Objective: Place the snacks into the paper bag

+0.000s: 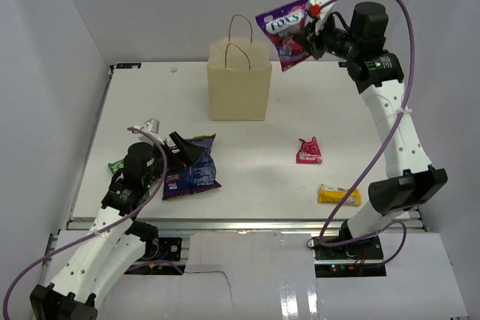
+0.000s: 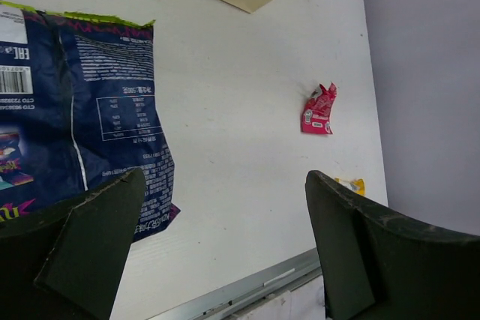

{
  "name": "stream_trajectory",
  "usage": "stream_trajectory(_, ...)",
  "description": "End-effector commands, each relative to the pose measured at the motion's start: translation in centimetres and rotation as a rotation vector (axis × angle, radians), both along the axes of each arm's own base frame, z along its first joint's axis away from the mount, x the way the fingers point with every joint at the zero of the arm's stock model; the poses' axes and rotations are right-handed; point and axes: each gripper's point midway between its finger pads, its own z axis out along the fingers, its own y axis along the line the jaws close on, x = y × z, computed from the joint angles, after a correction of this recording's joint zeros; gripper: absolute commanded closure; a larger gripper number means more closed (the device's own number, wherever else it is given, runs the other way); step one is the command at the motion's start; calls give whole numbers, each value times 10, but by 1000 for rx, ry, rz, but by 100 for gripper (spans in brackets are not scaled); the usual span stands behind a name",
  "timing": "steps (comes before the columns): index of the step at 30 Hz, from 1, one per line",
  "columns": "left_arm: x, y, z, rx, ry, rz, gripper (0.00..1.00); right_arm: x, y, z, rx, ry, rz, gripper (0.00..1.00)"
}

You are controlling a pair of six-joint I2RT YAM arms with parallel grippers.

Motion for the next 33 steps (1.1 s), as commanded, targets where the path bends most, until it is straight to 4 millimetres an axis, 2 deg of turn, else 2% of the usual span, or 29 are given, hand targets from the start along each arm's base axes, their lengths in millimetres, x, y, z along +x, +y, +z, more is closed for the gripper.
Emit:
stream_trajectory(1, 3, 13, -1, 48, 4, 64, 2, 46, 11, 54, 96, -146, -135, 92)
stream_trajectory(3, 4, 13, -2, 54, 15, 64, 2, 56, 27, 65, 120, -192, -135, 92)
stream_trajectory(4, 3, 13, -3, 58, 23, 65, 2, 68, 32, 75, 143, -240, -154, 92)
stream_trajectory(5, 4, 13, -6, 61, 35, 68, 2, 70, 44, 78, 154, -263, -142, 92)
stream_trajectory(7, 3, 14, -6, 54, 49, 75, 2, 81, 58, 73, 152, -299, -137, 92)
stream_trajectory(8, 4, 15, -7, 51, 55, 84, 2, 81, 71, 75, 156, -329, -119, 92)
stream_trajectory(11, 4, 19, -6, 36, 65, 121, 2, 92, 90, 50, 119, -322, -106, 92)
stream_trajectory(14, 5, 28, -5, 48, 68, 177, 2, 99, 97, 24, 83, -293, -95, 92)
stream_trajectory(15, 7, 34, -5, 58, 68, 207, 2, 101, 99, 7, 60, -269, -86, 90)
stream_trajectory(16, 5, 37, -9, 71, 87, 224, 2, 101, 101, -1, 46, -260, -79, 87)
stream_trajectory(19, 5, 51, -20, 119, 145, 297, 2, 96, 103, -24, -3, -238, -37, 65)
stream_trajectory(20, 6, 54, -18, 131, 154, 316, 2, 93, 103, -27, -8, -231, -24, 52)
stream_trajectory(21, 7, 60, -20, 152, 168, 351, 2, 84, 106, -32, -13, -217, 19, 47)
stream_trajectory(23, 5, 69, -34, 210, 249, 386, 2, 77, 103, -32, -11, -211, 37, 38)
stream_trajectory(24, 9, 72, -31, 220, 260, 401, 2, 71, 102, -28, 1, -205, 50, 33)
stream_trajectory(25, 9, 74, -43, 255, 321, 399, 2, 72, 95, -28, 8, -187, 45, 30)
stream_trajectory(27, 16, 81, -43, 275, 351, 404, 2, 64, 88, -19, 44, -153, 65, 28)
stream_trajectory(29, 20, 86, -49, 288, 391, 403, 3, 64, 68, -19, 60, -108, 50, 25)
stream_trajectory(30, 24, 97, -47, 286, 395, 442, 3, 52, 63, -14, 70, -97, 85, 24)
stream_trajectory(31, 25, 105, -47, 303, 400, 451, 4, 49, 56, -28, 64, -51, 93, 23)
stream_trajectory(32, 27, 119, -50, 305, 423, 492, 6, 39, 39, -32, 60, -17, 99, 22)
stream_trajectory(33, 29, 124, -53, 311, 436, 499, 7, 33, 32, -42, 53, 18, 108, 21)
